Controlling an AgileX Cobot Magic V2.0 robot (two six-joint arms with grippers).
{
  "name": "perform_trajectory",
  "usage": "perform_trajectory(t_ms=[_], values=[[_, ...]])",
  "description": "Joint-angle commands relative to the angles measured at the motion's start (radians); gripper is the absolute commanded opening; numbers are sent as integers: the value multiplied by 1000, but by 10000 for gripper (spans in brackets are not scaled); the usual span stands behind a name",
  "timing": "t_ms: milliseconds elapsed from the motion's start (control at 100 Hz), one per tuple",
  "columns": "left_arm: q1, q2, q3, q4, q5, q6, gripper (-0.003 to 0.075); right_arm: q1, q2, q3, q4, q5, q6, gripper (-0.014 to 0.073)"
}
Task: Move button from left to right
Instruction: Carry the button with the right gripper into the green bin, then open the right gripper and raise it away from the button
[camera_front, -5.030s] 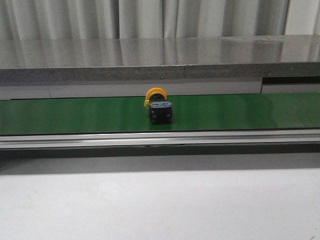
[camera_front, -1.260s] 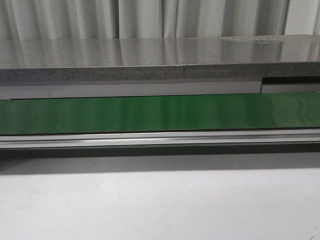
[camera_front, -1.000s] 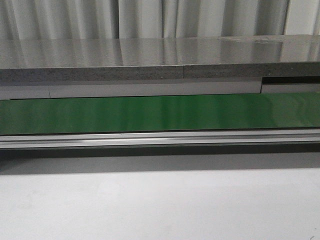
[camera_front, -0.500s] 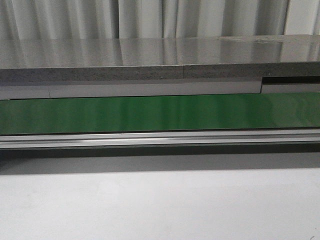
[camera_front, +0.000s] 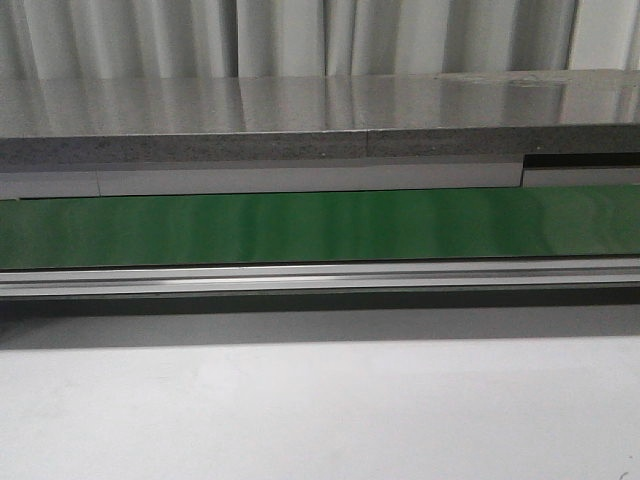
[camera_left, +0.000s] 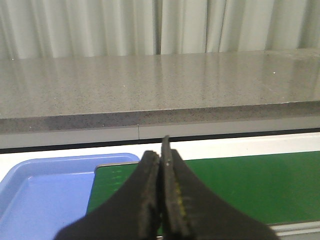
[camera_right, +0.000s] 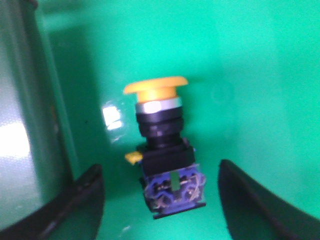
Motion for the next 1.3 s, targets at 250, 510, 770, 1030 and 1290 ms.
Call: perform_trajectory(t_ms=[250, 510, 770, 1030, 1290], values=[[-7, 7, -28, -9, -74, -5, -21, -5, -72, -29, 10, -31, 68, 583], [-7, 7, -28, -9, -74, -5, -21, 56, -213, -29, 78, -71, 92, 583], [-7, 7, -28, -9, -74, -5, -21, 246, -394, -6, 96, -160, 92, 583], [-7, 7, -28, -9, -74, -5, -21, 435, -627, 183, 142, -338, 92, 583], [-7, 7, -28, -9, -74, -5, -21, 555, -916, 488, 142, -518, 92, 581]])
